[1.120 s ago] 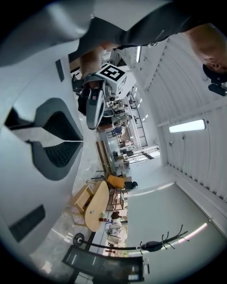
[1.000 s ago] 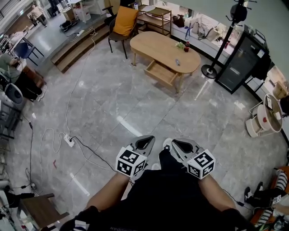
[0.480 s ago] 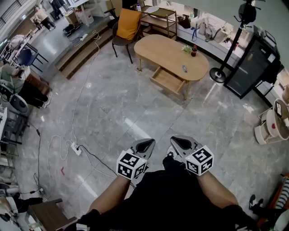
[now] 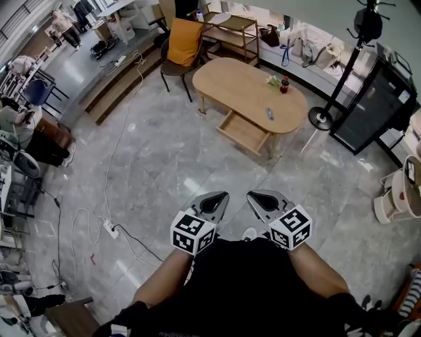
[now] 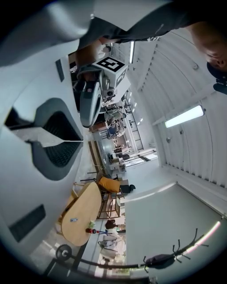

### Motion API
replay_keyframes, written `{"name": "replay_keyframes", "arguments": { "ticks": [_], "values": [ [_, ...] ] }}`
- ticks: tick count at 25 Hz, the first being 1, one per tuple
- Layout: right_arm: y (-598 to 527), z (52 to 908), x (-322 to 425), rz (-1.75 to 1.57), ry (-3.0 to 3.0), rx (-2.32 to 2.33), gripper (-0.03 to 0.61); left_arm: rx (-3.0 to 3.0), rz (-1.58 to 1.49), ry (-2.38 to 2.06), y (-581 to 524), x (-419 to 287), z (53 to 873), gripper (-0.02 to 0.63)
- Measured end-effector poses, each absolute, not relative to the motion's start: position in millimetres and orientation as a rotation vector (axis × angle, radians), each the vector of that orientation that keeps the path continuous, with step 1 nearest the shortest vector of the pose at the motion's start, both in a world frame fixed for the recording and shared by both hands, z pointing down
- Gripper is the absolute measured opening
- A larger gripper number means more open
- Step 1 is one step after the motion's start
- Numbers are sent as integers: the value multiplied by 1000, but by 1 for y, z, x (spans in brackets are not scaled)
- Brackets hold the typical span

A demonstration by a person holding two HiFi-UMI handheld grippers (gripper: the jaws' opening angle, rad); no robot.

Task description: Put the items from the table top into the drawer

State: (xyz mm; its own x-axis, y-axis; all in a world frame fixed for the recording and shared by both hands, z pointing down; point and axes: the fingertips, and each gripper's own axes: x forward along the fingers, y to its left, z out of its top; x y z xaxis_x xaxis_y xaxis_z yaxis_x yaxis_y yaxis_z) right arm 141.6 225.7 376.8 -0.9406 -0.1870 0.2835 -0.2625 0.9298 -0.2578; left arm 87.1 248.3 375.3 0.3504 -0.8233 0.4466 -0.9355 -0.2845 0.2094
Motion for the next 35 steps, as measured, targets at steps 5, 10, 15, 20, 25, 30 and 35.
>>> {"name": "replay_keyframes", "arguments": {
  "ticks": [5,10,15,20,25,30,35],
  "values": [
    [197,384,135,479,-2820,355,5,2226,420,-1452,225,96,380,2],
    [173,396,126,518,-2798,385,5,2177,440,-1427,194,71,399,2],
    [145,405,103,515,-2778,433,5,2227,444,-1360,151,49,410,2],
    [93,409,68,501,-2741,560,5,2320,465,-1234,98,25,411,2],
    [36,394,24,456,-2706,728,5,2412,477,-1165,33,-34,395,2],
    [-2,391,-6,464,-2649,901,5,2467,462,-1127,-22,-92,386,2],
    [-26,400,-30,531,-2593,1011,5,2472,462,-1065,-46,-130,398,2]
  ]
}}
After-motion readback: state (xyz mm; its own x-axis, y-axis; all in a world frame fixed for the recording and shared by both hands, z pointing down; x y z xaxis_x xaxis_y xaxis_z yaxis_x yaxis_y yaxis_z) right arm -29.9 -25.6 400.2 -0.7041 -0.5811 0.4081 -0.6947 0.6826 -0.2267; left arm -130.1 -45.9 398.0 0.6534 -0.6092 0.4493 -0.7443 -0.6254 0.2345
